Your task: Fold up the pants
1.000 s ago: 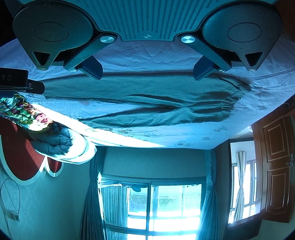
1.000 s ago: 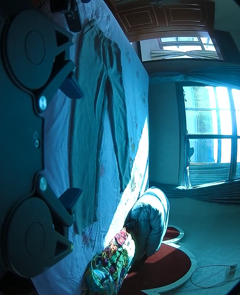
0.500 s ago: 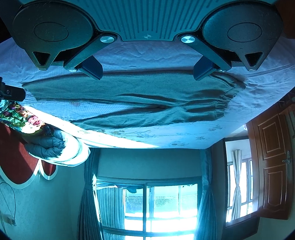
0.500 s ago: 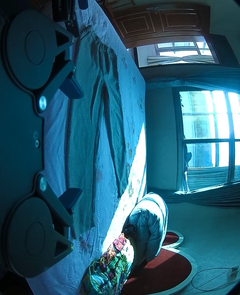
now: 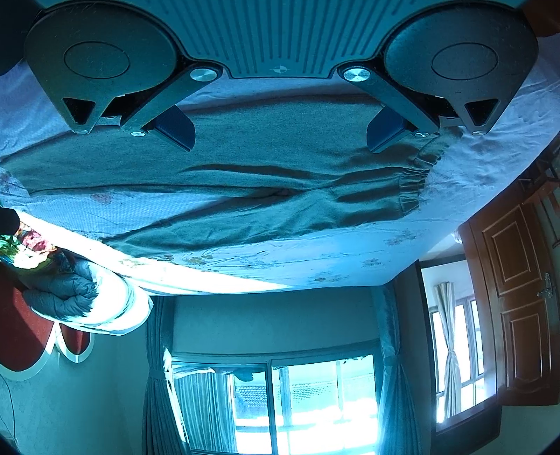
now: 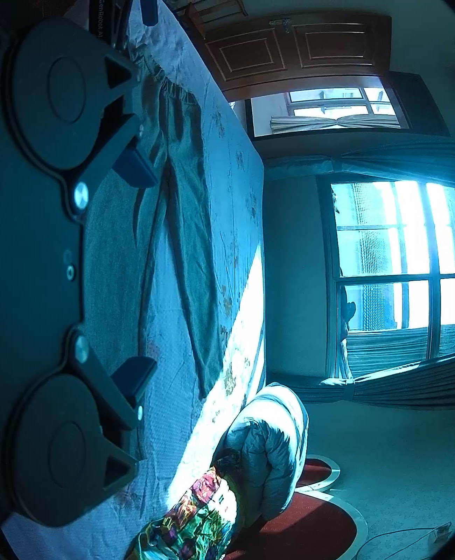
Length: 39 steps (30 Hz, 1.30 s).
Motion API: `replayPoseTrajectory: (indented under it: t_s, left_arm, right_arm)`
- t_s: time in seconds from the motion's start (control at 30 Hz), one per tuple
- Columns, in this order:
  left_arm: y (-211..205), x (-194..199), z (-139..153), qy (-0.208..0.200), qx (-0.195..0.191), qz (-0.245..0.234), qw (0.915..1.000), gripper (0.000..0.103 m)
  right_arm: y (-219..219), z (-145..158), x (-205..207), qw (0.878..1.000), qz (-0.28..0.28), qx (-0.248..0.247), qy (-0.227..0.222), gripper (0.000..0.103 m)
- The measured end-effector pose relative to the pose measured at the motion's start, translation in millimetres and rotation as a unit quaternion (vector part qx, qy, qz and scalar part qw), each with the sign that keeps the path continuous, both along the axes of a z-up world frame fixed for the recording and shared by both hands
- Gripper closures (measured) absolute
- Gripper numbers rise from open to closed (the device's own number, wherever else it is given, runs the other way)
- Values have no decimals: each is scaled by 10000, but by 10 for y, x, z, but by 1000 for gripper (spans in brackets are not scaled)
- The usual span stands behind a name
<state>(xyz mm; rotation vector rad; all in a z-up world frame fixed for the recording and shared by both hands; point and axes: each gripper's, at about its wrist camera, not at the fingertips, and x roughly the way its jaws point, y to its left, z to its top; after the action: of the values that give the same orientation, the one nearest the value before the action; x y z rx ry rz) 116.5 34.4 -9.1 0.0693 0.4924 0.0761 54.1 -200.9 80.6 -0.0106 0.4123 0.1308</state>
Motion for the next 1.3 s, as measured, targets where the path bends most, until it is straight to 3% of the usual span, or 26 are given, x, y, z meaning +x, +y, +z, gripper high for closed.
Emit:
replayPoseTrajectory:
  t_s: [0.53, 0.77, 1.03, 1.17, 1.23, 1.3]
  left_arm:
    - [762, 971, -306, 404, 39, 514, 9979, 0]
    - [1554, 1571, -414, 431, 124, 862, 9953, 0]
    - [2660, 2840, -740, 911, 165, 914, 9915, 0]
    - [3149, 3548, -1102, 1356, -136, 989, 9857, 0]
    - [3306, 3807, -1277, 1443, -283, 972, 9843, 13]
    - [3427, 4010, -1419, 1475, -513, 870, 9839, 14]
  right_arm:
    - [513, -210, 1087, 9982, 470, -246, 296, 6]
    - [702, -238, 1715, 9950, 773, -595, 218, 6]
    - [831, -312, 2857, 9930, 1010, -532, 311, 12]
    - [899, -478, 3529, 9923, 974, -440, 623, 22]
    - [942, -613, 3848, 9913, 957, -457, 786, 26]
    - [988, -754, 4133, 9896, 988, -513, 915, 28]
